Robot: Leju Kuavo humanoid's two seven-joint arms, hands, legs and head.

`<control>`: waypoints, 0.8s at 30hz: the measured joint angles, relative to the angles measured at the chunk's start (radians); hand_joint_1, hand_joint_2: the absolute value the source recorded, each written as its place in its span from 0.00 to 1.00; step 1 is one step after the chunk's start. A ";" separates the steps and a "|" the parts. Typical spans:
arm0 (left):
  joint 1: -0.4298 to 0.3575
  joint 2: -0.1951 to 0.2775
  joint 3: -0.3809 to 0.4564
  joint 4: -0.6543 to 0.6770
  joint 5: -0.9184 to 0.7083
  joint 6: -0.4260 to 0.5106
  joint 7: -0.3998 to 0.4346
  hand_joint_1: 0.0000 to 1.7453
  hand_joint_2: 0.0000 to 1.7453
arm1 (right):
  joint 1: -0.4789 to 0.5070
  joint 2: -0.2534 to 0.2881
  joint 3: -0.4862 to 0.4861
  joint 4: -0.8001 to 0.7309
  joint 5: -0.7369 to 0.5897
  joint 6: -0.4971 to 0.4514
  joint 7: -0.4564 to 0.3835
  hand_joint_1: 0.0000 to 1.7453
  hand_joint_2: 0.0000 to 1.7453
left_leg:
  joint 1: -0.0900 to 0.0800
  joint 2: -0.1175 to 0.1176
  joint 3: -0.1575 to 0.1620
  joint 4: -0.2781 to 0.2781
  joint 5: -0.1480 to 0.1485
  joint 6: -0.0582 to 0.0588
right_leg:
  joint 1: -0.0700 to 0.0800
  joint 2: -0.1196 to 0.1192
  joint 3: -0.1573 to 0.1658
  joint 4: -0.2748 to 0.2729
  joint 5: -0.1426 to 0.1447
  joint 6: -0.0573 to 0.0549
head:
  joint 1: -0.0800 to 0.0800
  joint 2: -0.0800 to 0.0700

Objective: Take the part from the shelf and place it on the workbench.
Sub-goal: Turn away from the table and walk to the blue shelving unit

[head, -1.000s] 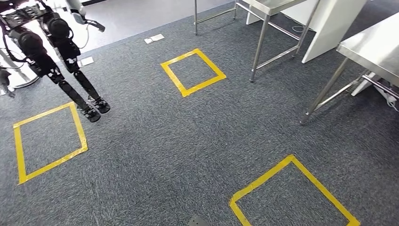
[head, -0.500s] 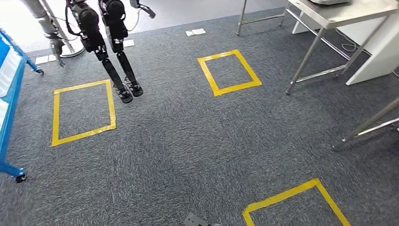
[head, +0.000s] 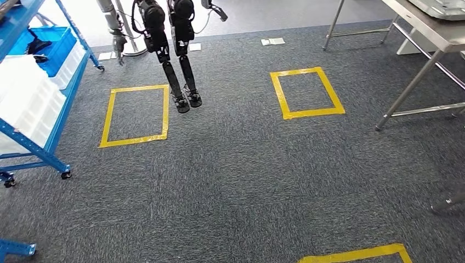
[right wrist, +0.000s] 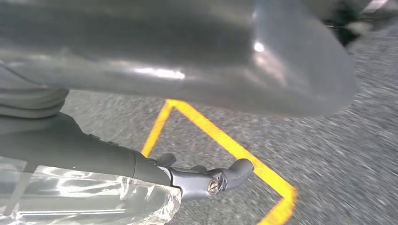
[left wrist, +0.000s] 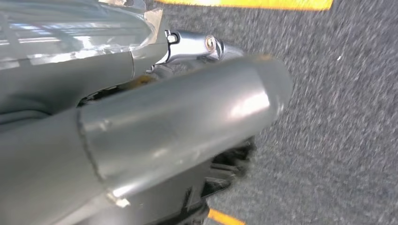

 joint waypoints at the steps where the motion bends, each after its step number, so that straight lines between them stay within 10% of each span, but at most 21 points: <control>1: -0.001 0.001 -0.007 0.000 -0.003 -0.003 0.002 0.00 0.00 | 0.007 -0.005 -0.008 0.001 -0.001 -0.003 -0.002 0.00 0.00 | 0.001 0.005 -0.021 0.042 -0.011 -0.001 | 0.003 -0.018 0.000 0.000 -0.002 -0.002 | 0.000 0.000; 8: -0.006 0.002 -0.041 -0.004 -0.018 -0.016 0.023 0.00 0.00 | 0.027 -0.017 -0.051 0.012 -0.004 -0.032 -0.019 0.00 0.00 | -0.016 0.097 0.134 -0.232 0.100 0.024 | 0.020 -0.096 0.013 0.000 -0.017 0.011 | 0.004 0.000; 10: -0.005 0.002 -0.047 -0.004 -0.019 -0.022 0.030 0.00 0.00 | 0.033 -0.020 -0.064 0.015 -0.005 -0.039 -0.025 0.00 0.00 | -0.015 0.068 0.134 -0.240 0.107 0.031 | 0.020 -0.108 0.017 0.001 -0.022 0.020 | 0.005 0.000; 12: -0.007 0.000 -0.049 -0.004 -0.018 -0.024 0.036 0.00 0.00 | 0.039 -0.023 -0.077 0.016 -0.004 -0.042 -0.029 0.00 0.00 | -0.008 0.040 0.140 -0.254 0.118 0.044 | 0.018 -0.060 0.003 0.041 -0.049 0.024 | 0.006 0.000; 14: -0.009 -0.001 -0.051 -0.004 -0.018 -0.026 0.038 0.00 0.00 | 0.047 -0.026 -0.087 0.019 -0.004 -0.042 -0.031 0.00 0.00 | -0.004 0.012 0.141 -0.260 0.126 0.052 | 0.012 0.003 -0.050 0.159 -0.106 0.019 | 0.010 0.000; 17: -0.010 -0.001 -0.054 -0.004 -0.018 -0.028 0.041 0.00 0.00 | 0.057 -0.031 -0.099 0.023 -0.003 -0.042 -0.031 0.00 0.00 | -0.004 -0.039 0.139 -0.258 0.128 0.052 | 0.004 0.021 -0.117 0.287 -0.142 0.029 | 0.012 0.000; 21: -0.010 -0.001 -0.058 -0.004 -0.021 -0.034 0.049 0.00 0.00 | 0.059 -0.032 -0.115 0.025 0.006 -0.042 -0.031 0.00 0.00 | -0.001 -0.101 0.137 -0.245 0.124 0.036 | -0.016 0.063 -0.021 0.060 -0.035 0.067 | 0.015 0.000; 24: -0.010 0.001 -0.060 -0.004 -0.022 -0.045 0.049 0.00 0.00 | 0.057 -0.029 -0.129 0.026 0.022 -0.042 -0.031 0.00 0.00 | -0.003 -0.125 0.128 -0.240 0.124 0.020 | -0.010 0.070 0.001 0.014 -0.016 0.045 | 0.017 0.000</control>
